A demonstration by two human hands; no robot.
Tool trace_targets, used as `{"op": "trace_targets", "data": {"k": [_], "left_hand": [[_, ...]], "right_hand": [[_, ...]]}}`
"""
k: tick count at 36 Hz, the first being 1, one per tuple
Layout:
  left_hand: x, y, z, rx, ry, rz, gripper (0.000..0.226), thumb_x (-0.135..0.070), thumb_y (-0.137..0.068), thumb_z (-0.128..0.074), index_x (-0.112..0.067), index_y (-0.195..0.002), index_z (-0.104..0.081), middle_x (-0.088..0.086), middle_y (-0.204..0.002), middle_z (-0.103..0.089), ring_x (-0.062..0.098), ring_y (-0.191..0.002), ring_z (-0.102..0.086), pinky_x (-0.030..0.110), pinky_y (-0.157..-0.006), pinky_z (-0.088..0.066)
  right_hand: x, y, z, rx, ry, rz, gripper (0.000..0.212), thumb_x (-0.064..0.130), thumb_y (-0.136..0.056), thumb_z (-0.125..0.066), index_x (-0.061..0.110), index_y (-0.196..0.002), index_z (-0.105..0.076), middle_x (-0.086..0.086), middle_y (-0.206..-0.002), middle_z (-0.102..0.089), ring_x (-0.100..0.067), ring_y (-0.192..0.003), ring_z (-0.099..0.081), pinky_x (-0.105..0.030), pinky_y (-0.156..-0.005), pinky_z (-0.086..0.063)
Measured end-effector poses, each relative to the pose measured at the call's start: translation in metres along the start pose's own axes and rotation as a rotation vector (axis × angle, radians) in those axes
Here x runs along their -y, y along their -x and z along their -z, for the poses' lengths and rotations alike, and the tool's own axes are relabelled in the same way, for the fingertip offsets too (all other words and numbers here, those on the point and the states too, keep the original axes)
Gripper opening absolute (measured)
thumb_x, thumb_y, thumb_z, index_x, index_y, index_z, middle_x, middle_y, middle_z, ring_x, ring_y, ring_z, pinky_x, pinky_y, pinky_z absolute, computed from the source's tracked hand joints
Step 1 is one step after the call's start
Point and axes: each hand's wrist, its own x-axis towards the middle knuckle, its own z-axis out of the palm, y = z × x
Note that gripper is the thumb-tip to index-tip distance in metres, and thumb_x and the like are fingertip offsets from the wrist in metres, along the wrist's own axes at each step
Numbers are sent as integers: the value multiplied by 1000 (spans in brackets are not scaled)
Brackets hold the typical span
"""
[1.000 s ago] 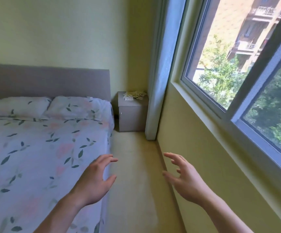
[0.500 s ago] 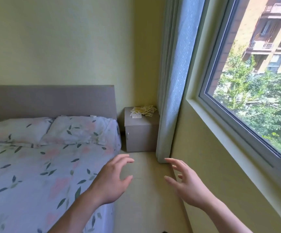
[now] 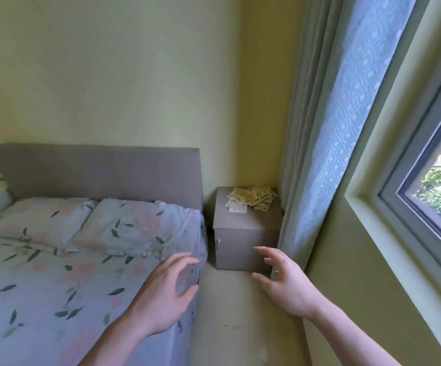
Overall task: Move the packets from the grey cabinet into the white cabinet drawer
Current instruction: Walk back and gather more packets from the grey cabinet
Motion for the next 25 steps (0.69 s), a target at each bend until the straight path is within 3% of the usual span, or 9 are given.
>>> {"op": "trace_targets", "data": {"k": [11, 17, 22, 25], "left_hand": [[84, -187, 4, 11, 17, 85, 41, -36, -94, -64, -40, -132, -50, -31, -141, -35, -5, -132, -40, 18, -110, -32], [107, -311, 6, 102, 6, 28, 44, -28, -95, -63, -31, -137, -50, -23, -141, -38, -4, -132, -38, 2, -102, -18], [114, -409, -8, 240, 29, 24, 45, -30, -95, -63, -31, -138, -50, -21, -142, -41, 2, -134, -42, 15, -108, -30], [116, -461, -24, 291, 37, -11, 45, -31, -92, -65, -30, -135, -53, -19, -140, -44, 3, -131, -46, 17, -106, -34]], "right_hand": [[-35, -198, 1, 76, 37, -50, 56, 35, -89, -69, 39, -141, -48, 24, -137, -45, 0, -127, -47, -24, -110, -39], [-58, -291, 11, 49, 30, -162, 55, 34, -89, -69, 39, -140, -49, 21, -137, -46, -2, -128, -46, -27, -111, -40], [-81, -346, 23, 9, 43, -251, 57, 32, -89, -69, 33, -142, -49, 17, -140, -46, -4, -130, -47, -32, -112, -42], [-96, -382, 30, -4, 58, -280, 56, 29, -89, -69, 31, -142, -49, 17, -137, -45, -3, -127, -47, -26, -109, -42]]}}
